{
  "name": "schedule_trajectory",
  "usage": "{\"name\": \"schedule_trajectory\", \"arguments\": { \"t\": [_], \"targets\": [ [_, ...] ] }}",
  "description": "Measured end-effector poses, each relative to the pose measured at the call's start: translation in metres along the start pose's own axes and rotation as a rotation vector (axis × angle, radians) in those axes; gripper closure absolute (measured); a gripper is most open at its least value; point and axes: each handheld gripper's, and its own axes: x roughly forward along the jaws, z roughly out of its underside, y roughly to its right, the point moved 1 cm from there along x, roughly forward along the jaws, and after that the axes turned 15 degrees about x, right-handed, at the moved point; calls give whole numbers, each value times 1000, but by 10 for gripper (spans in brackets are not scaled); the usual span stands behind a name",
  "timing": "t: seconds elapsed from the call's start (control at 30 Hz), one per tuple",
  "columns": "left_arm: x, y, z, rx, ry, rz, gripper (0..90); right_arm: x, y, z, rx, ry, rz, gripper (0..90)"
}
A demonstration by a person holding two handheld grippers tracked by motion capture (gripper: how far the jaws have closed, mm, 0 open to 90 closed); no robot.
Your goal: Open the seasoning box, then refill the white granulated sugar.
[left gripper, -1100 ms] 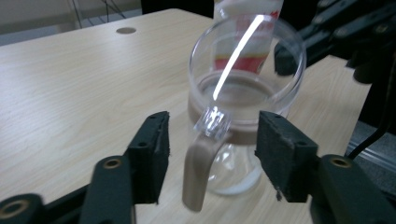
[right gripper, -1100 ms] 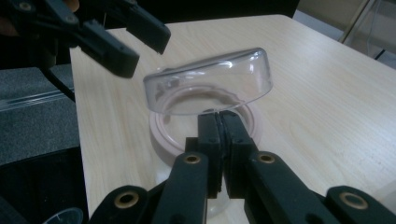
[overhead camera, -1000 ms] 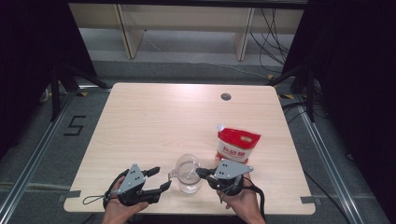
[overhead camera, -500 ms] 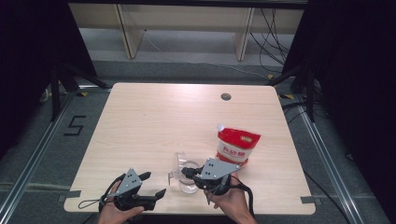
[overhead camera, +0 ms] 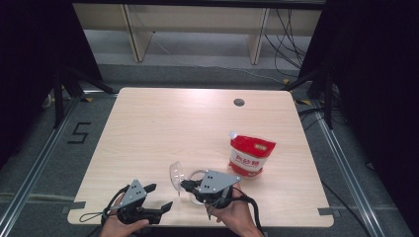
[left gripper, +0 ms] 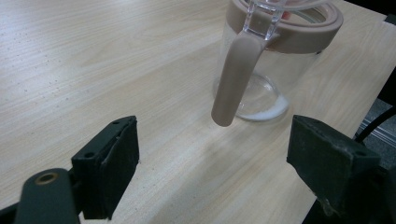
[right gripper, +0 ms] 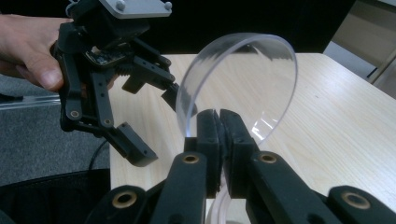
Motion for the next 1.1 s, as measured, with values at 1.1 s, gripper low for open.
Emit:
{"name": "schedule_trajectory", "arguments": {
  "t": [1.1],
  "targets": [
    [2, 0, -2, -11, 39, 32, 153, -88, 59, 61, 137, 72, 231, 580]
  ]
}}
